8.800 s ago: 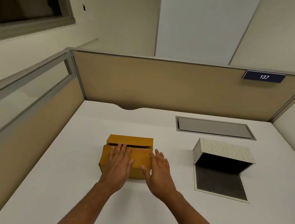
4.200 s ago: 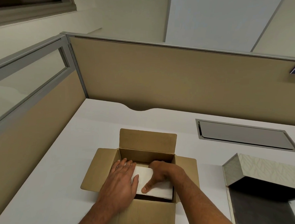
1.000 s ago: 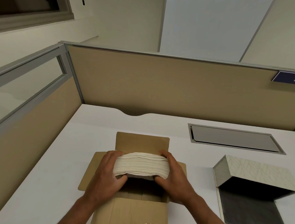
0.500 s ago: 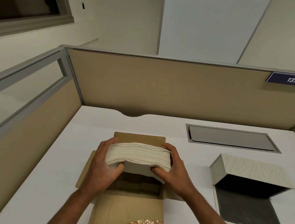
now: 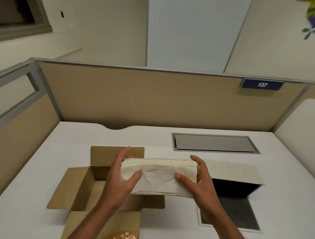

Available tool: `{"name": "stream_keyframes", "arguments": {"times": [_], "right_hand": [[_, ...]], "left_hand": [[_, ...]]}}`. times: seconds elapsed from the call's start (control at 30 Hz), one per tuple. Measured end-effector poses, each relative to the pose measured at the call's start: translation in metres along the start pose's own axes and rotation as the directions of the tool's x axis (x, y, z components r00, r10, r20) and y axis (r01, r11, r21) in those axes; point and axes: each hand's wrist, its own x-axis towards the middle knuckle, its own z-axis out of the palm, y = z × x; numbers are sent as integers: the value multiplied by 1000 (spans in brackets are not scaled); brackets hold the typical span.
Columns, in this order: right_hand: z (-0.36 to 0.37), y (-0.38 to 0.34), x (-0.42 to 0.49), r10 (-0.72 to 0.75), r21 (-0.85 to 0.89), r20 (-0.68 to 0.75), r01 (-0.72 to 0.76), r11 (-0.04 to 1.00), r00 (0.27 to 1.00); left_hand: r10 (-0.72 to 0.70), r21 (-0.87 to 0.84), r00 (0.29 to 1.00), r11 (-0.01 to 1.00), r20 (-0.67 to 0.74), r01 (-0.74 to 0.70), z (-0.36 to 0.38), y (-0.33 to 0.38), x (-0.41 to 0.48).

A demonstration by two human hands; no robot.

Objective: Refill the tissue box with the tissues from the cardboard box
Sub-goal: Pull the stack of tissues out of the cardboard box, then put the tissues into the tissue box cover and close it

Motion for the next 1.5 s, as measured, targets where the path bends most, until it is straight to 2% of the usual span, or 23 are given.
{"name": "stream_keyframes", "arguments": {"times": [0.17,0.37,0.5,0.63,0.77,1.07,1.5], "right_hand": [[-68,6,-19,41,27,-129,-38,999,991],[-134,26,-41,48,-57,-337,-72,996,940],[-165,43,-49,61,-107,-387,-111,988,920],[-187,59,-48,40,-169,-392,-115,979,919],[-199,75,-42,79,-174,-374,-154,973,924],[-215,125,-14,225,-80,-363,-271,959,904],[-229,152,6,258,30,-305,-261,965,917]], "left_hand": [[-53,-108,996,992,78,61,69,21,-15],[-118,-100,984,986,133,132,160,36,-38],[-204,-56,965,975,168,216,207,27,-45],[-237,-28,954,969,182,245,240,17,-51],[-280,-30,941,956,189,291,261,8,-54],[-415,-110,893,893,172,436,289,-5,-47],[-439,-125,888,881,136,455,311,-24,-40]]}}
